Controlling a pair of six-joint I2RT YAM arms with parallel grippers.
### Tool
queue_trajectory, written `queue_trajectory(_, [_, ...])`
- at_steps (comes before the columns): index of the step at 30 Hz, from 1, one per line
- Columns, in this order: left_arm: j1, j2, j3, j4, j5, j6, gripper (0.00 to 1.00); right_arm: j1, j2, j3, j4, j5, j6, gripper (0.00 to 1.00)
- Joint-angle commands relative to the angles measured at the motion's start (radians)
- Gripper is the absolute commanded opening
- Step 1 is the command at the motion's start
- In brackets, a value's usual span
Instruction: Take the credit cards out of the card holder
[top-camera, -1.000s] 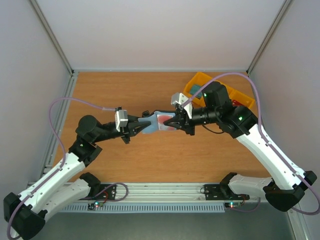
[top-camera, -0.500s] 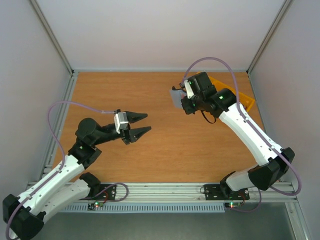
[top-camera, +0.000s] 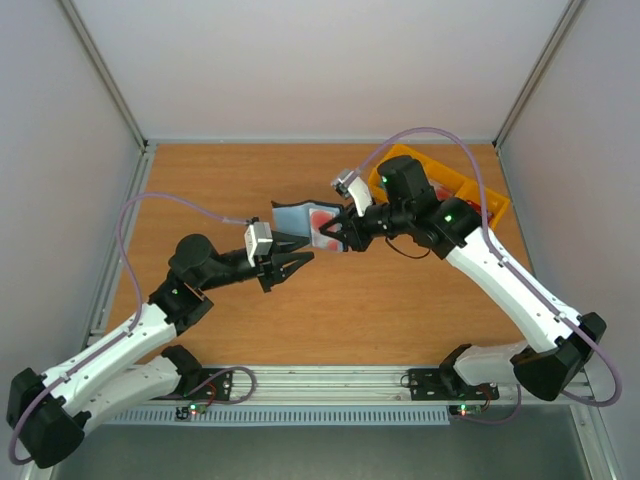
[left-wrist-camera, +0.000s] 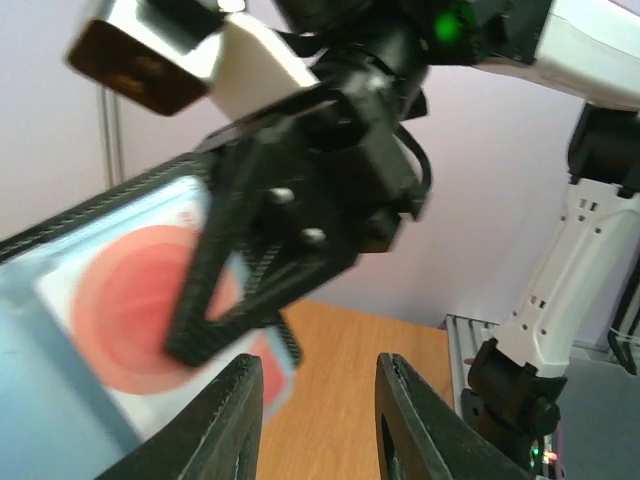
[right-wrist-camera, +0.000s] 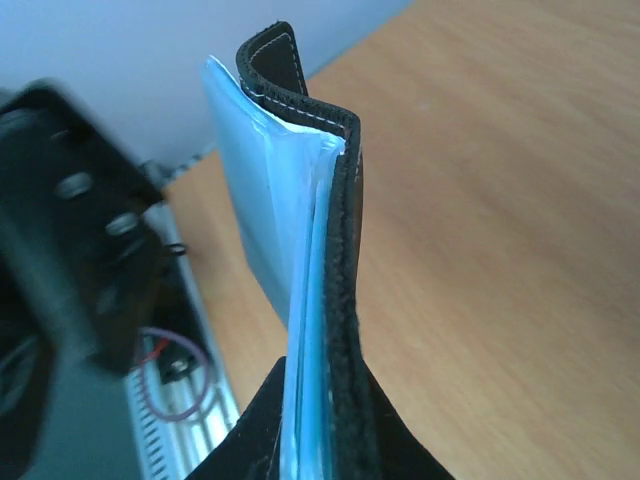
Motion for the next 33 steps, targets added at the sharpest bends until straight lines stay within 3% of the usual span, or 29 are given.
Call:
queue_trajectory(1, [-0.003, -0.023, -0.013, -0.006, -0.108, -0.006, 0.32, 0.002, -0.090, -0.063, 0.132, -0.292, -0.081, 0.01])
queue_trajectory(6, [-0.001, -0.022, -0.013, -0.014, -0.086, 0.015, 0.28, 0.002, -0.127, -0.085, 0.155, -0.466, -0.143, 0.01])
queue_trajectory(10, [0.001, -0.021, -0.011, -0.008, -0.065, 0.023, 0.25, 0.002, -0.153, -0.100, 0.133, -0.505, -0.220, 0.02])
queue_trajectory(14, [0.000, -0.016, -0.019, 0.042, 0.062, 0.039, 0.25, 0.002, -0.136, -0.112, 0.174, -0.524, -0.198, 0.02])
queue_trajectory(17, [-0.003, -0.005, -0.008, 0.036, 0.056, 0.020, 0.24, 0.010, -0.121, -0.121, 0.228, -0.556, -0.183, 0.02])
queue_trajectory(23, [-0.004, 0.004, 0.003, 0.043, 0.066, 0.014, 0.22, 0.031, -0.102, -0.125, 0.235, -0.536, -0.218, 0.02])
queue_trajectory(28, [-0.007, 0.018, 0.003, 0.052, 0.080, 0.016, 0.17, 0.033, -0.090, -0.125, 0.236, -0.375, -0.203, 0.02])
queue_trajectory(33, [-0.007, 0.020, 0.005, 0.048, 0.085, 0.021, 0.13, 0.042, -0.084, -0.136, 0.290, -0.318, -0.168, 0.01])
